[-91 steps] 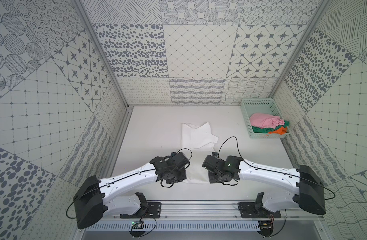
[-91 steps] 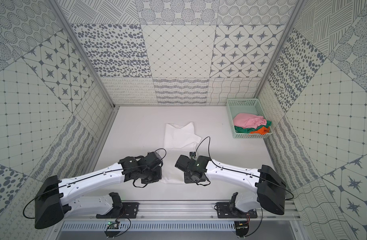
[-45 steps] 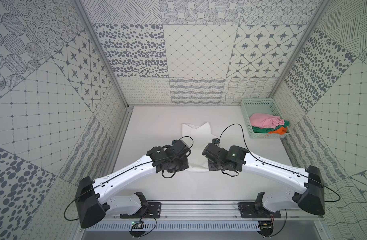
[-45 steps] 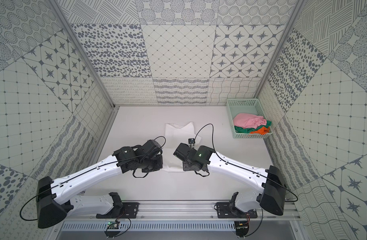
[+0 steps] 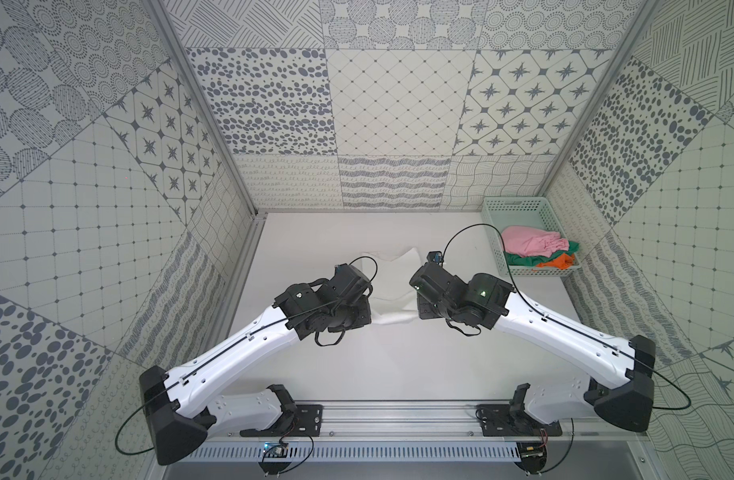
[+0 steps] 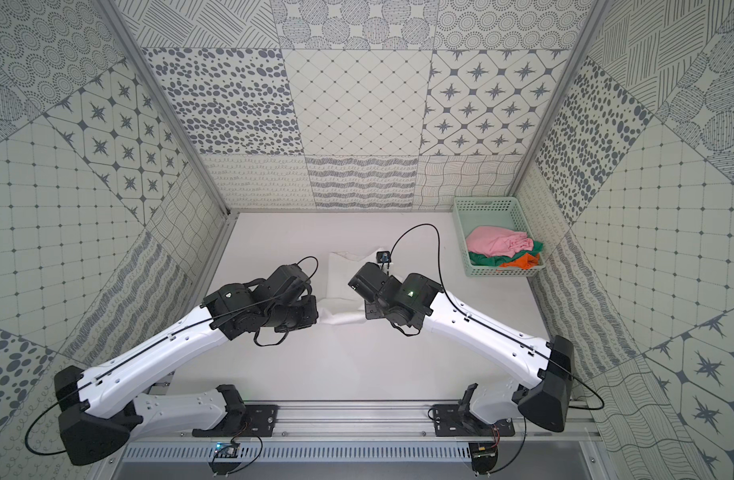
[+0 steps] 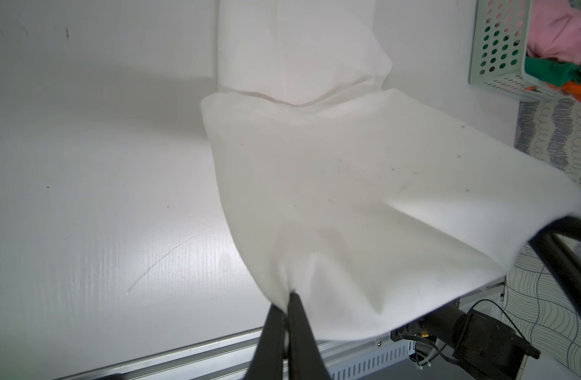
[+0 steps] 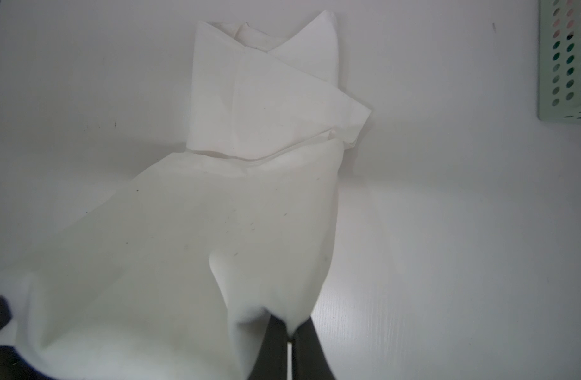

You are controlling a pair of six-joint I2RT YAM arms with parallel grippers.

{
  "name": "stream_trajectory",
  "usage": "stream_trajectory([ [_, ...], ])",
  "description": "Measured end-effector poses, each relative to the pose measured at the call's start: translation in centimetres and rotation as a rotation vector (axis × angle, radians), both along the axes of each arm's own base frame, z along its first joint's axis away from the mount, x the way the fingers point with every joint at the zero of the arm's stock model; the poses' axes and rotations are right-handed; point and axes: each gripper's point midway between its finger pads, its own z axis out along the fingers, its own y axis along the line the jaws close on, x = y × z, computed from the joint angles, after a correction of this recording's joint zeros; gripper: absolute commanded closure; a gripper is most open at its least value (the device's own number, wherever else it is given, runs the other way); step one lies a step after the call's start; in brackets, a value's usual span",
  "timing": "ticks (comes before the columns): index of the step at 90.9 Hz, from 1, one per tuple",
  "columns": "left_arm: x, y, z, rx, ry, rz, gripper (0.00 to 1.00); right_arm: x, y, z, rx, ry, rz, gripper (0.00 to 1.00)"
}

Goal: Fold and stack t-shirts
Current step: Fold the T-shirt.

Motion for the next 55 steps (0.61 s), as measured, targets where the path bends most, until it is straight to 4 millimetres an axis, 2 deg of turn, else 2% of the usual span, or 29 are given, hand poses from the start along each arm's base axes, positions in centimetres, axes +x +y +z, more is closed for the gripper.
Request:
stream_trajectory([
  [14, 1.6, 0.6, 0.9, 0.002, -0.019, 0.024, 1.0, 1.9, -1.3, 0.7, -0.012, -0.017, -0.03, 1.0],
  [31, 3.7, 0.9, 1.5, 0.008, -0.03, 0.043, 1.0, 4.2, -2.5, 0.4, -0.038, -0.012, -0.048, 1.0],
  [55, 6.7, 0.3, 1.2, 0.032, -0.022, 0.04, 1.0, 8.2, -2.5, 0.2, -0.065, -0.015, -0.043, 1.0],
])
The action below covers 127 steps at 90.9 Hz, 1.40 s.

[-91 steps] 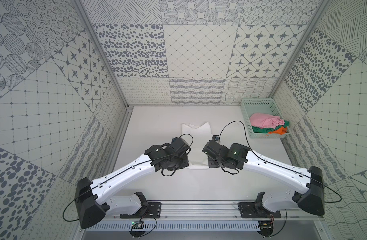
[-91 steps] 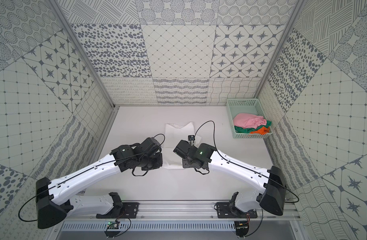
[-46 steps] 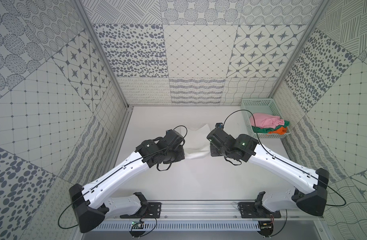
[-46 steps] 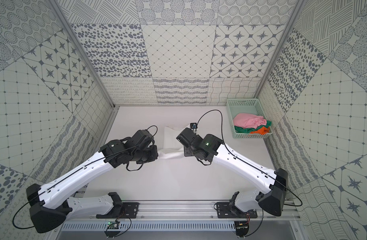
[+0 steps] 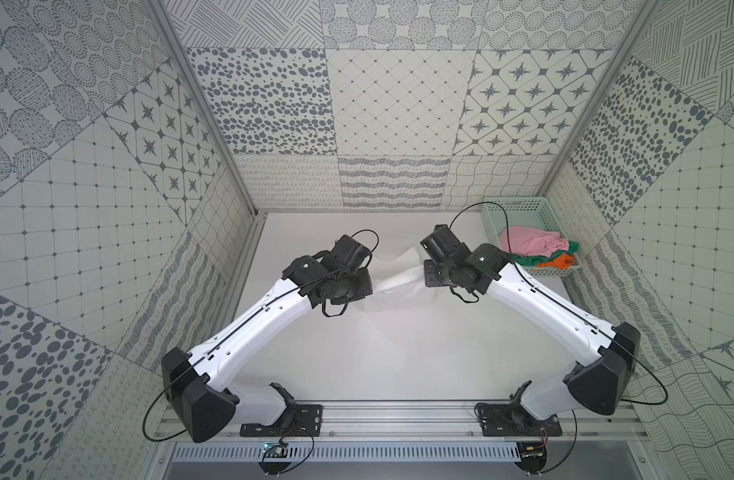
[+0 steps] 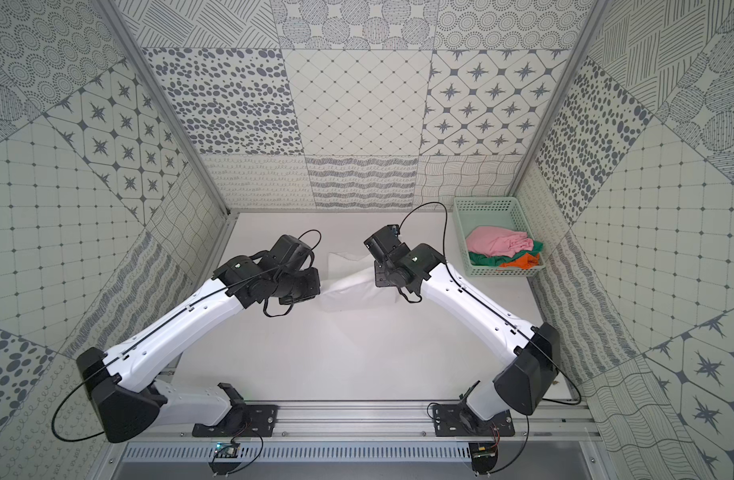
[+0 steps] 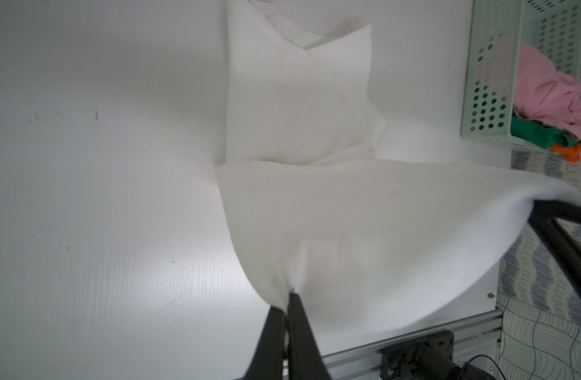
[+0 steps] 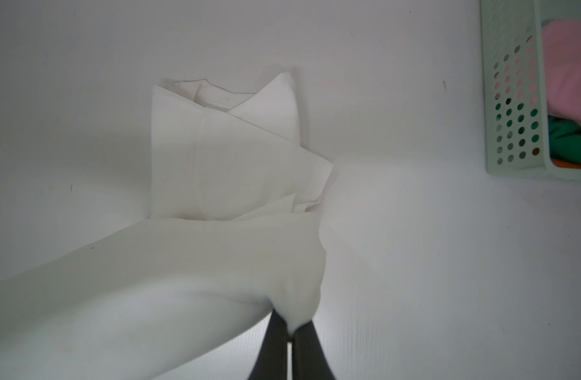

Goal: Fold and stack t-shirts
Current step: Fold the T-shirt.

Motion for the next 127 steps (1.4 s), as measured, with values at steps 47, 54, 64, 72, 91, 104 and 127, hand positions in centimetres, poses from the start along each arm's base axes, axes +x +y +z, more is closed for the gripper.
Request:
stream_trajectory([
  [47, 9.6, 0.5, -3.0, 0.03, 0.035, 0.036, 1.0, 11.2, 1.5, -4.2, -0.029, 0.054, 0.013, 1.0],
  [54, 11.5, 0.8, -4.0, 0.032, 0.04, 0.046, 1.0, 13.3, 1.8, -4.7, -0.025, 0.049, 0.013, 1.0],
  [64, 14.2, 0.7, -5.5, 0.029, 0.041, 0.05, 1.0, 16.2, 2.0, -6.2, -0.024, 0.048, 0.014, 1.0],
  [72, 16.3, 0.5, -6.9, 0.033, 0.045, 0.05, 1.0, 18.3, 1.9, -7.6, -0.023, 0.051, 0.009, 1.0],
  [91, 20.6, -0.5, -9.3, 0.033, 0.022, 0.044, 1.0, 22.3, 1.1, -12.2, -0.011, 0.083, -0.02, 1.0],
  [104, 22.0, -0.4, -9.9, 0.039, 0.01, 0.043, 1.0, 23.9, 1.0, -13.7, 0.011, 0.089, -0.027, 1.0],
  [127, 22.5, 1.3, -10.3, 0.088, -0.012, 0.064, 1.0, 25.4, 1.7, -12.5, 0.069, 0.05, -0.008, 0.99],
])
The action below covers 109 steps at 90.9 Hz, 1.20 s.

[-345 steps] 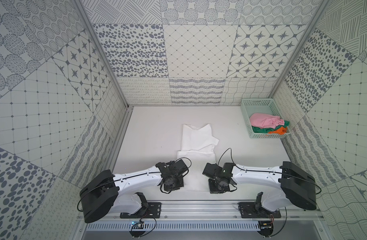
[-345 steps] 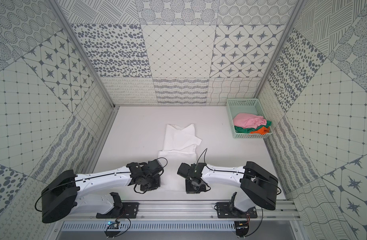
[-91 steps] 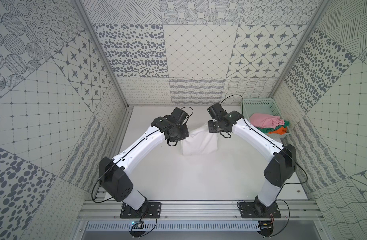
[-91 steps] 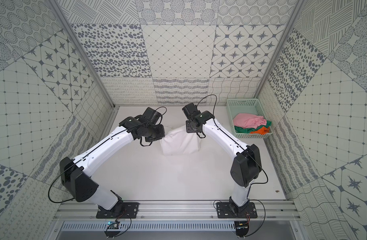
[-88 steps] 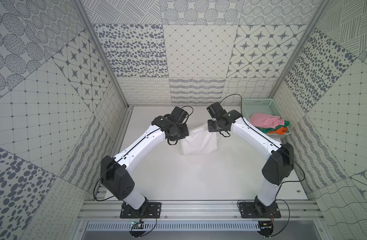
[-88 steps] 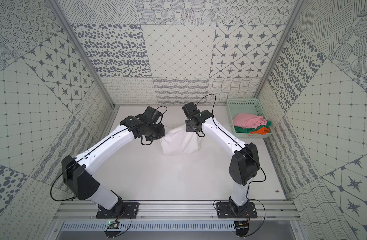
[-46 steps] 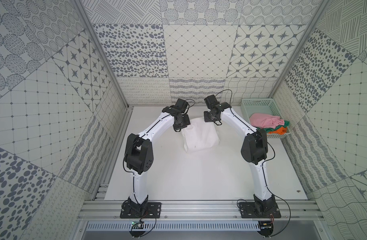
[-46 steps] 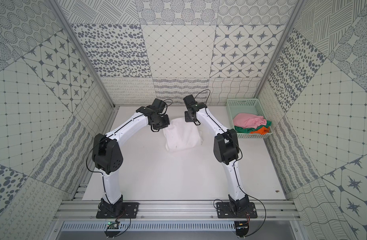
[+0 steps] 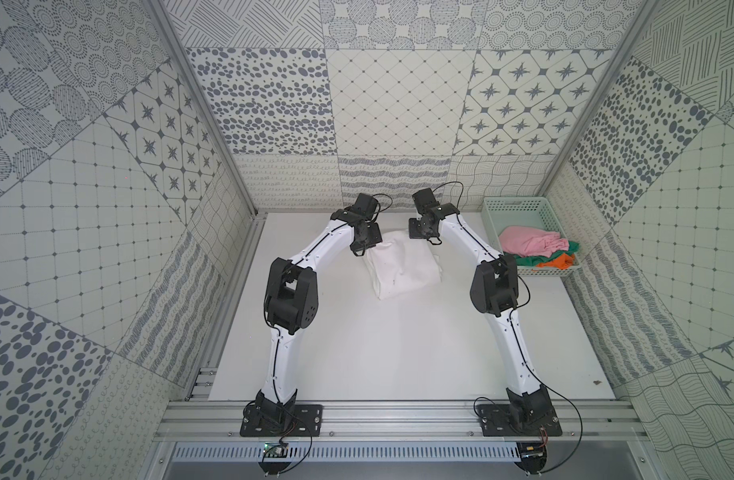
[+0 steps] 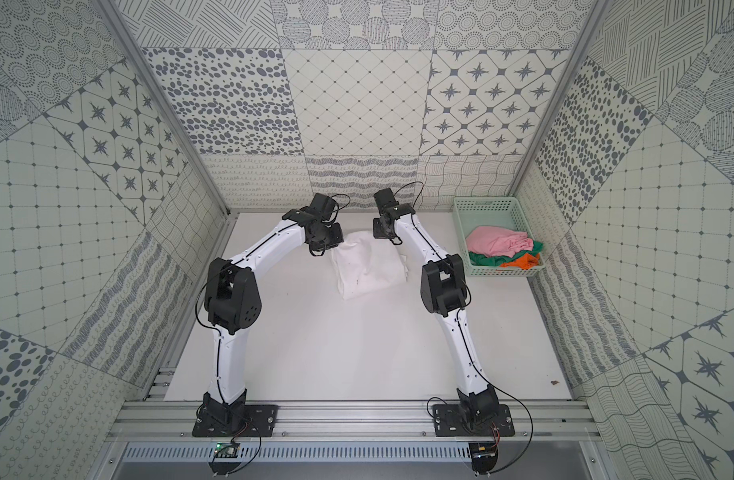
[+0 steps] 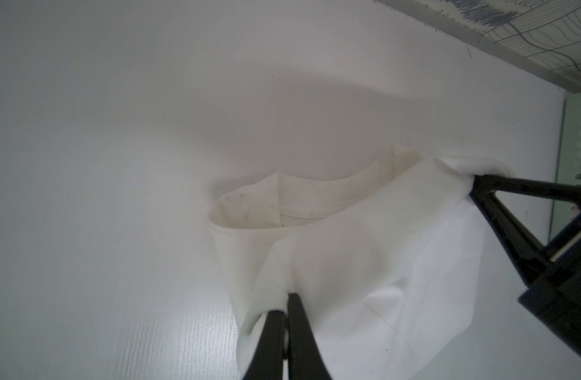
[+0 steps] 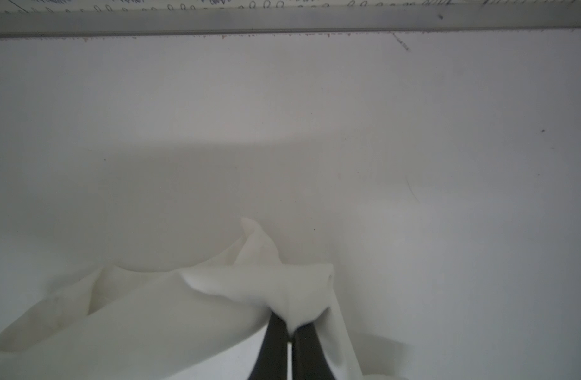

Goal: Fold and stack t-shirts
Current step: Fold the T-shirt, then move the T-shirt to the corner of the board.

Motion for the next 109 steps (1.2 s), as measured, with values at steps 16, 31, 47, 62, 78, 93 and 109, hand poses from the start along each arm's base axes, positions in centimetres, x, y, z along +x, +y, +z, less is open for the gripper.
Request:
stream_trajectory([
  [16, -0.5, 1.8, -0.7, 0.063, 0.012, 0.029, 0.06, 0.4, 1.0, 0.6, 0.041, -0.019, 0.046, 0.04],
  [31, -0.7, 3.1, -0.1, 0.116, 0.0, 0.058, 0.01, -0.2, 1.6, 1.2, 0.073, -0.008, 0.097, 0.02],
  [47, -1.6, 4.0, 3.3, 0.136, -0.048, 0.08, 0.01, -2.8, 1.4, 5.3, 0.114, -0.019, 0.126, 0.03],
  [62, -3.7, 3.7, 6.1, 0.076, -0.073, 0.102, 0.01, -7.8, 0.4, 12.9, 0.17, -0.09, 0.137, 0.03],
  [78, -8.3, 3.0, 3.9, -0.049, 0.009, 0.136, 0.03, -15.2, -1.2, 19.5, 0.264, -0.149, 0.144, 0.03],
  [93, -11.6, 2.3, 0.1, -0.167, 0.082, 0.189, 0.02, -21.0, -2.2, 20.4, 0.373, -0.128, 0.149, 0.04],
  [109, -12.7, 0.6, -2.9, -0.267, 0.117, 0.224, 0.01, -26.6, -3.6, 16.7, 0.42, 0.017, 0.114, 0.05],
])
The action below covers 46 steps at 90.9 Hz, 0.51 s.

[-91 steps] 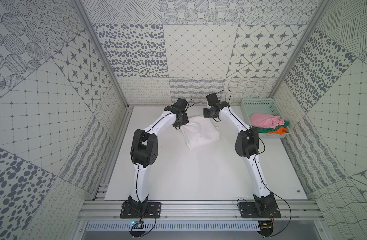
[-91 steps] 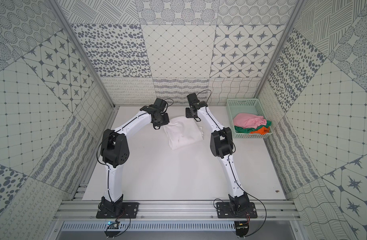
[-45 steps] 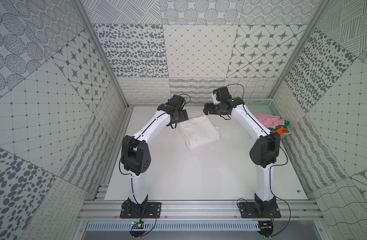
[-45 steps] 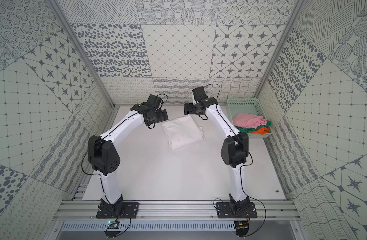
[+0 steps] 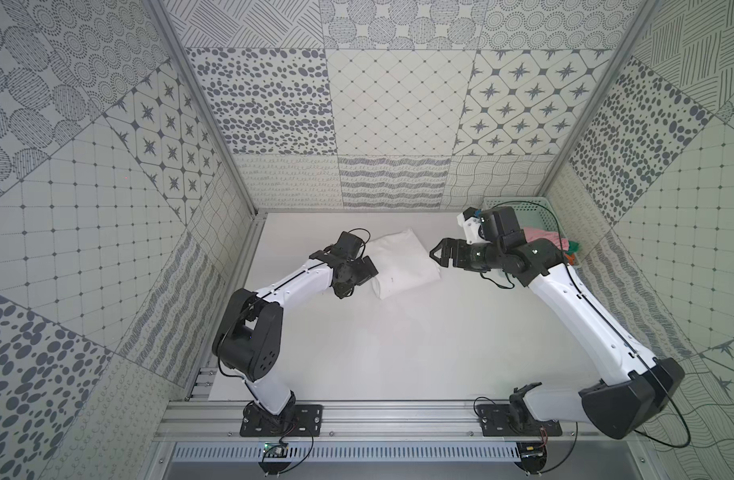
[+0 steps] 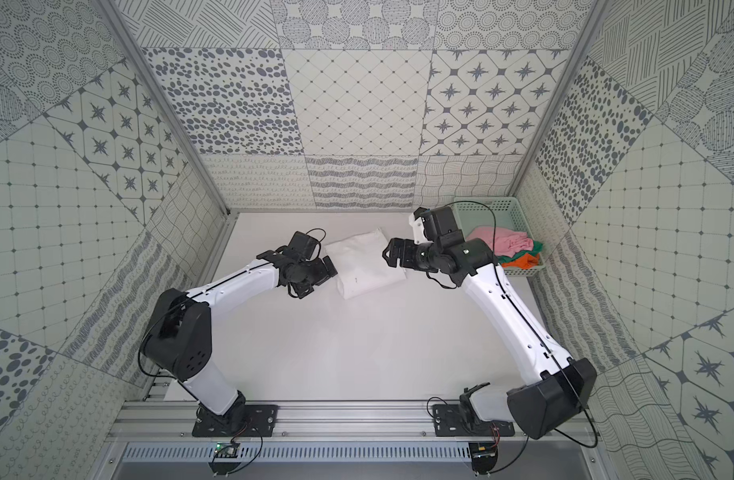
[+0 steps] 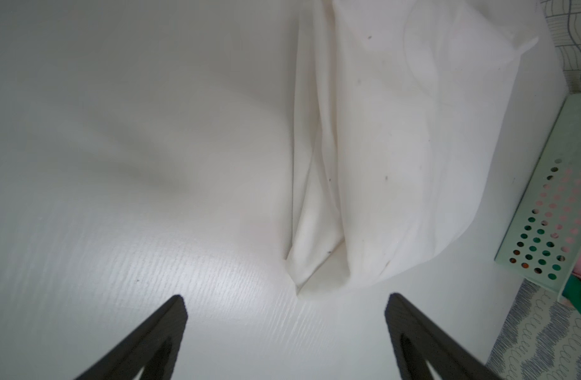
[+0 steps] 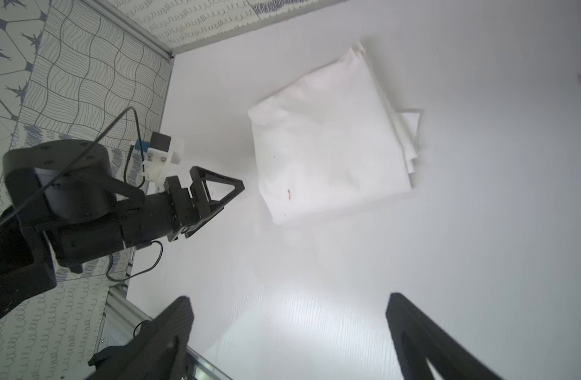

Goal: Fold and stack t-shirts
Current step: Move the T-shirt to the corner of the board.

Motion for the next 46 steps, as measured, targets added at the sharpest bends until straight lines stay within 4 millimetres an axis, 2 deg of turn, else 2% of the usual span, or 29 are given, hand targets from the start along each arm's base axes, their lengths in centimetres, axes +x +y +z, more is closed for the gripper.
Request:
stream_trajectory([
  [11, 1.4, -1.2, -0.8, -0.053, -0.027, 0.015, 0.01, -1.4, -0.3, -1.2, 0.01, 0.061, -0.008, 0.05],
  [32, 4.6, -3.0, -2.4, -0.121, -0.077, 0.033, 0.01, -2.4, -0.6, -0.7, 0.028, 0.077, -0.019, 0.05],
  [46, 6.3, -3.2, -3.6, -0.14, -0.096, 0.053, 0.02, -3.3, -1.1, -1.1, 0.018, 0.1, -0.029, 0.05],
])
